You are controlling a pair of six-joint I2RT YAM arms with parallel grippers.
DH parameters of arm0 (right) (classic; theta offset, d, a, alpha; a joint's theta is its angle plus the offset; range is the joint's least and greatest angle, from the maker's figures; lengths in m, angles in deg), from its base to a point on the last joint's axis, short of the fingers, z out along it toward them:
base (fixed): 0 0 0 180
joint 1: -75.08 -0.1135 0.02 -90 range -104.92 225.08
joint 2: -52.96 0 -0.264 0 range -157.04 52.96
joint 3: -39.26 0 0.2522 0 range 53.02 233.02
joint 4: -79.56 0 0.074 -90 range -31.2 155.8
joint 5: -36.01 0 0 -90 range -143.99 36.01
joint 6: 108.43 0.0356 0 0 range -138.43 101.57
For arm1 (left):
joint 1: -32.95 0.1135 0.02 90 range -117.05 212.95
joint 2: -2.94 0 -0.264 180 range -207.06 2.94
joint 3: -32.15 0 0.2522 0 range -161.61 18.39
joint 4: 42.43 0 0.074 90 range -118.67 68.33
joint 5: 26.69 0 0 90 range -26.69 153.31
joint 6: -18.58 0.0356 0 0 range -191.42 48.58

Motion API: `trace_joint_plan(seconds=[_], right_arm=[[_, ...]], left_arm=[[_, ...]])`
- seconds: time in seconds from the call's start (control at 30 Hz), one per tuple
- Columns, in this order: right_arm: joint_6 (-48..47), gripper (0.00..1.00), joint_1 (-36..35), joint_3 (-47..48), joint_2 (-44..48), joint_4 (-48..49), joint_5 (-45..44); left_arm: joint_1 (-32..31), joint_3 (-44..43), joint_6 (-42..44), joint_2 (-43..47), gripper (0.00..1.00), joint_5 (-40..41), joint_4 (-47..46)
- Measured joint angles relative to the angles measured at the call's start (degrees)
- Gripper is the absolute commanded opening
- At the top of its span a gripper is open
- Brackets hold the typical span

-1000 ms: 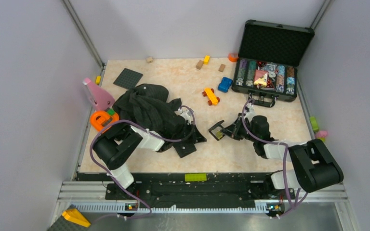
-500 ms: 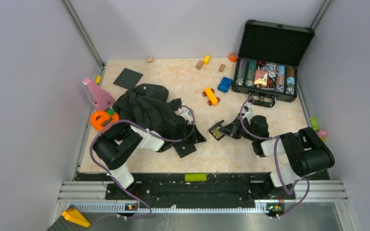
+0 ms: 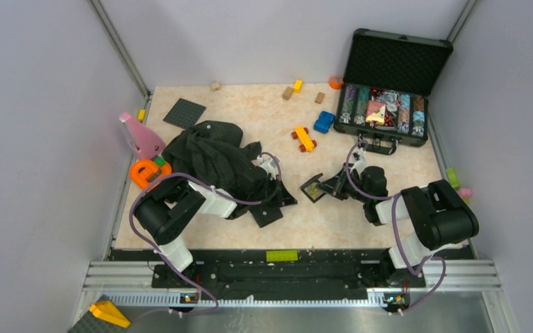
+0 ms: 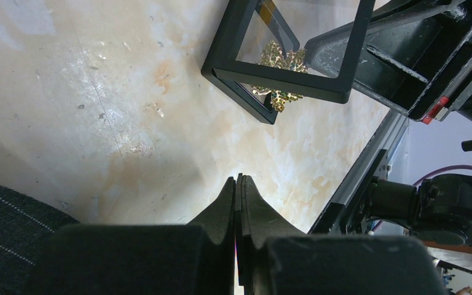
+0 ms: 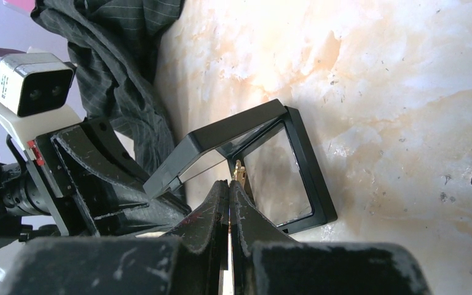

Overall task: Remove the brooch from the garment
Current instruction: Adjust the brooch in the brooch box, then close the brooch box at the center of the board.

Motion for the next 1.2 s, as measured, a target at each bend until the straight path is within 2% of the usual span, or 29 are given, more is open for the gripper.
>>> trace_joint_plan(seconds=[0.3, 0.33, 0.4, 0.43, 0.63, 0.7, 1.03, 1.07, 1.1, 1.13, 1.17, 1.2], right_arm=[[0.0, 0.0, 0.4, 1.1, -2.3, 0.9, 0.0], [0.0, 0.05, 0.5, 1.1, -2.6, 1.0, 0.0], [0.0, 0.22, 0.7, 1.1, -3.0, 1.4, 0.0], [0.0, 0.26, 0.7, 1.1, -3.0, 1.4, 0.0], [-0.5, 0.3, 0.8, 1.1, -2.5, 0.3, -0.9], [-1.1, 0.39, 0.8, 1.1, -1.1, -1.6, -1.6], [-7.9, 0.53, 0.9, 1.6, 17.5, -18.8, -9.3], [-8.8, 0.58, 0.8, 1.6, 19.9, -20.8, -10.3], [-9.6, 0.69, 0.7, 1.6, 21.9, -22.4, -11.0], [-10.5, 0.85, 0.2, 1.7, 23.9, -24.6, -12.2], [-11.5, 0.95, -0.4, 2.1, 25.7, -26.8, -13.7], [-12.7, 0.98, -1.4, 2.8, 27.3, -29.4, -15.4]], left_arm=[[0.0, 0.0, 0.2, 0.0, 0.0, 0.0, 0.0], [0.0, 0.0, 0.2, 0.0, 0.0, 0.0, 0.0], [0.0, 0.0, 0.2, 0.0, 0.0, 0.0, 0.0], [0.0, 0.0, 0.2, 0.0, 0.0, 0.0, 0.1], [0.0, 0.0, 0.2, 0.0, 0.0, 0.0, 0.1], [0.0, 0.0, 0.2, 0.0, 0.0, 0.0, 0.2], [-0.3, 1.0, 1.7, 5.2, 0.0, 1.5, 3.5], [-0.3, 1.2, 2.0, 6.4, 0.0, 1.7, 4.3], [-0.3, 1.5, 2.4, 7.8, 0.0, 2.1, 5.0], [-0.3, 1.9, 2.9, 9.2, 0.0, 2.7, 5.8], [-0.3, 2.4, 3.3, 11.0, 0.0, 3.3, 6.9], [-0.3, 2.8, 3.8, 12.7, 0.0, 3.8, 8.1]])
